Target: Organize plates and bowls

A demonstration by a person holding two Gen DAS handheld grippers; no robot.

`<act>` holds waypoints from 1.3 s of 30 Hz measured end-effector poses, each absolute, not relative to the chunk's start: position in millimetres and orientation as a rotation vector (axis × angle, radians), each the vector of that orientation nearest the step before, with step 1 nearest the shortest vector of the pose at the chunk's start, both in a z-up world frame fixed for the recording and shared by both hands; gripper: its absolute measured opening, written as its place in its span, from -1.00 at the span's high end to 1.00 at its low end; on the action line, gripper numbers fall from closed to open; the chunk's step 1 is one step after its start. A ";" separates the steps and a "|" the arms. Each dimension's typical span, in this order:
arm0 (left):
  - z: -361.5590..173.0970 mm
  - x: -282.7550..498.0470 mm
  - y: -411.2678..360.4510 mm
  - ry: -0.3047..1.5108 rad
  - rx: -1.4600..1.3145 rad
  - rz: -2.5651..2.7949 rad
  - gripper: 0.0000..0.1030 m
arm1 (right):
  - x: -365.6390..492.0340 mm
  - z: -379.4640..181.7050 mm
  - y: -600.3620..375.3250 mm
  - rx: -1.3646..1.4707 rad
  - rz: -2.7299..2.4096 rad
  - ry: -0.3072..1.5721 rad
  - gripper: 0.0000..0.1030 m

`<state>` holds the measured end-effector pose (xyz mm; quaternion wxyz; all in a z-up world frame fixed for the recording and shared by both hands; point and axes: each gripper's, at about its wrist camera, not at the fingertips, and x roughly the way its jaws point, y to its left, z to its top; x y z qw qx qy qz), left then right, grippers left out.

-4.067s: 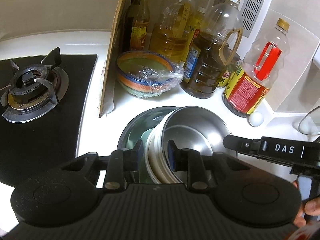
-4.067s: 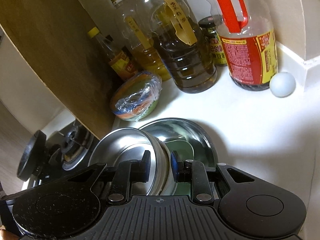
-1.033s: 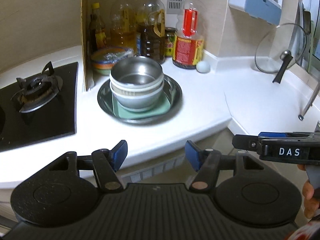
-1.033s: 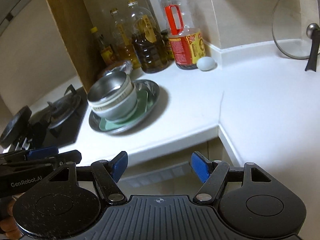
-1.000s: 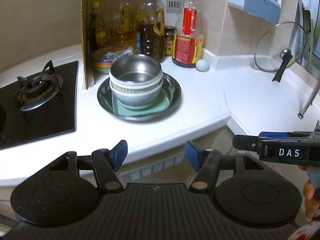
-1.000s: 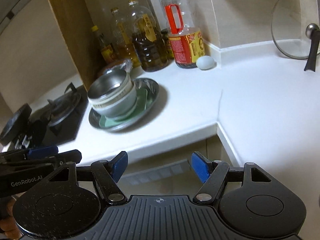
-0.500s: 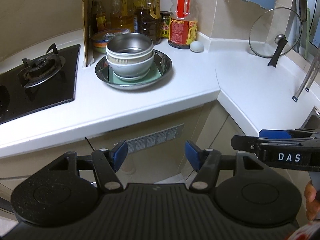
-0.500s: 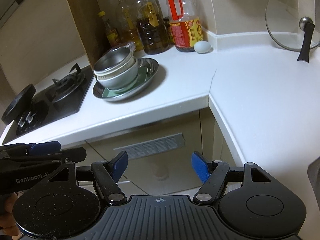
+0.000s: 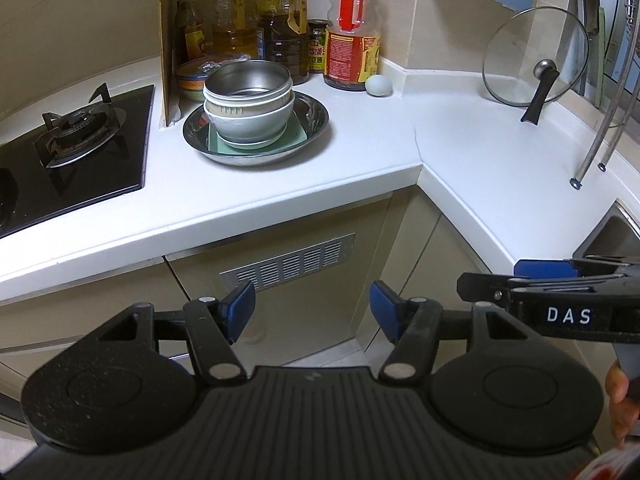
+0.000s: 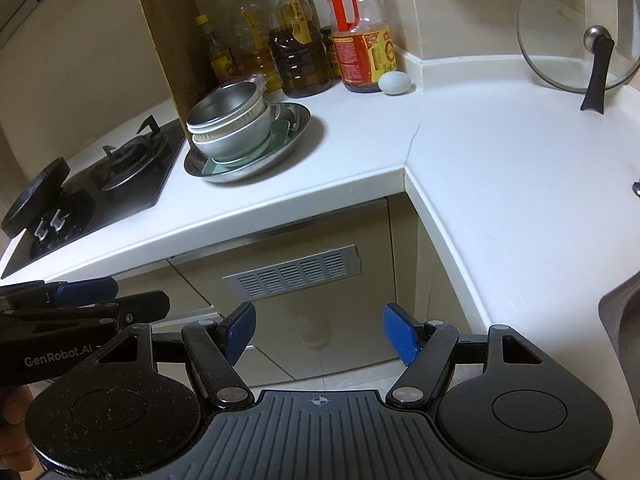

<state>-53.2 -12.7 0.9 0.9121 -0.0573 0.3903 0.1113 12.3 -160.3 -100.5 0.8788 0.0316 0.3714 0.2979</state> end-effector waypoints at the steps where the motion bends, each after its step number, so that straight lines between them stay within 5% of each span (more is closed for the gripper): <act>1: 1.1 -53.9 -13.4 0.804 -0.117 0.228 -0.19 | 11.5 -100.6 -161.2 0.066 0.620 0.774 -0.37; 39: 2.2 -59.8 -21.3 0.799 -0.121 0.217 -0.19 | 4.6 -99.4 -171.6 0.070 0.610 0.766 -0.37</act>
